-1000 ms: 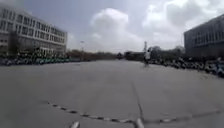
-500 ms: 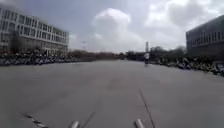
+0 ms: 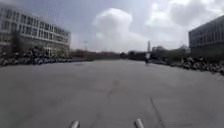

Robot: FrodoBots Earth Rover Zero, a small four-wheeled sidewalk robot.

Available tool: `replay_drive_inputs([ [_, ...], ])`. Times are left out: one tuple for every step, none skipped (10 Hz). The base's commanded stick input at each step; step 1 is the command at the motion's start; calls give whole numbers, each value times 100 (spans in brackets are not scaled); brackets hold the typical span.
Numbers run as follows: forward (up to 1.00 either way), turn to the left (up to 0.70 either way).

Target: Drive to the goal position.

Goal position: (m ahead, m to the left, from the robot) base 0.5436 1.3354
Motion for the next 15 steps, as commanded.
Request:
replay_drive_inputs([
  [85, 0],
  [85, 0],
  [85, 0],
  [85, 0],
  [85, 0],
  [85, 0],
  [85, 0],
  [85, 0],
  [85, 0],
  [85, 0],
  [85, 0],
  [85, 0],
  [85, -12],
  [85, -27],
  [85, -27],
])
